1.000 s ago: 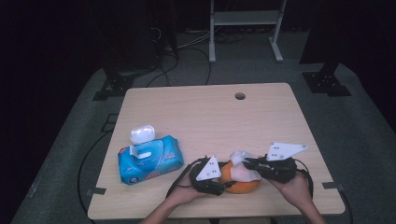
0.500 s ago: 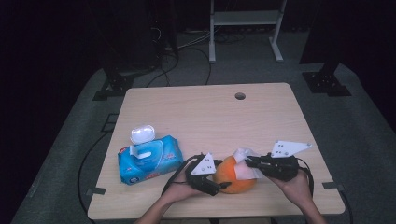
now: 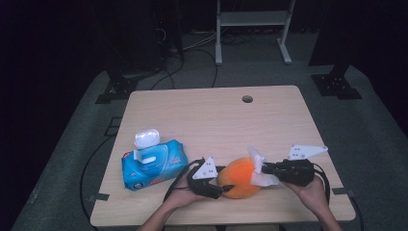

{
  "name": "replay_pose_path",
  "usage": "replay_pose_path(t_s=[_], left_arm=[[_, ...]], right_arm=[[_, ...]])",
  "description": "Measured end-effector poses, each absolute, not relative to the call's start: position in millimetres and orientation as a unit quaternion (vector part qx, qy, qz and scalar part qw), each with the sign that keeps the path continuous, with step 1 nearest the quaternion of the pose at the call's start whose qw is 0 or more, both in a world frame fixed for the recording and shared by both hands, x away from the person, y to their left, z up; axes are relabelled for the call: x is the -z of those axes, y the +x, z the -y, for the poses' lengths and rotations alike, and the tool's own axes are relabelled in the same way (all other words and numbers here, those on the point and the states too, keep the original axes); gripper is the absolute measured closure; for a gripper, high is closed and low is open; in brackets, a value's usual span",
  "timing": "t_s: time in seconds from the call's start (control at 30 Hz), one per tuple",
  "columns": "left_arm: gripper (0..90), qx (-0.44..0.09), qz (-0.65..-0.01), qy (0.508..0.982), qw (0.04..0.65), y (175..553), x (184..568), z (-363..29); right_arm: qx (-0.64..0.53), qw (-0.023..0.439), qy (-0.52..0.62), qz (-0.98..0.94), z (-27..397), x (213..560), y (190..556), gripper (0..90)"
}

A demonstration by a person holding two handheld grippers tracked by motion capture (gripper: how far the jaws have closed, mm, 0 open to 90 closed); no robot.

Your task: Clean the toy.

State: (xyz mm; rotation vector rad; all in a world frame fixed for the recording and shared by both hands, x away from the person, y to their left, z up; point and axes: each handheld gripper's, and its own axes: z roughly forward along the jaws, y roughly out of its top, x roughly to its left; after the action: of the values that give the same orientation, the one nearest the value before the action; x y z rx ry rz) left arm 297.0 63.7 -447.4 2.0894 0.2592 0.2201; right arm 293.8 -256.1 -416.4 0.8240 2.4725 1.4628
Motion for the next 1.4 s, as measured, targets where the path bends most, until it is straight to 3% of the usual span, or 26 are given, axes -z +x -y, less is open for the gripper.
replay_pose_path(t_s=[0.33,0.8,1.0,1.17,1.23,1.4], left_arm=[[36.6,-0.095,-0.106,0.858,0.493,295.5,447.5,-61.8],[37.2,-0.113,-0.089,0.855,0.498,291.0,445.5,-57.2],[37.7,-0.151,-0.053,0.855,0.494,280.5,440.7,-47.2],[39.2,-0.146,-0.063,0.85,0.502,281.0,439.1,-46.1],[39.3,-0.146,-0.063,0.847,0.508,279.9,436.3,-45.3],[39.4,-0.154,-0.053,0.846,0.508,277.0,434.9,-40.4]], right_arm=[[-0.509,0.06,0.261,-0.818,247.1,414.3,292.3,82.5],[-0.488,0.078,0.278,-0.824,257.6,411.5,295.5,82.2],[-0.528,0.092,0.245,-0.808,249.4,390.6,287.9,82.1],[-0.503,0.083,0.265,-0.819,253.9,405.7,296.0,82.4],[-0.486,0.109,0.27,-0.824,261.4,401.3,293.9,82.4],[-0.521,0.107,0.243,-0.812,252.7,386.8,284.5,82.2]])
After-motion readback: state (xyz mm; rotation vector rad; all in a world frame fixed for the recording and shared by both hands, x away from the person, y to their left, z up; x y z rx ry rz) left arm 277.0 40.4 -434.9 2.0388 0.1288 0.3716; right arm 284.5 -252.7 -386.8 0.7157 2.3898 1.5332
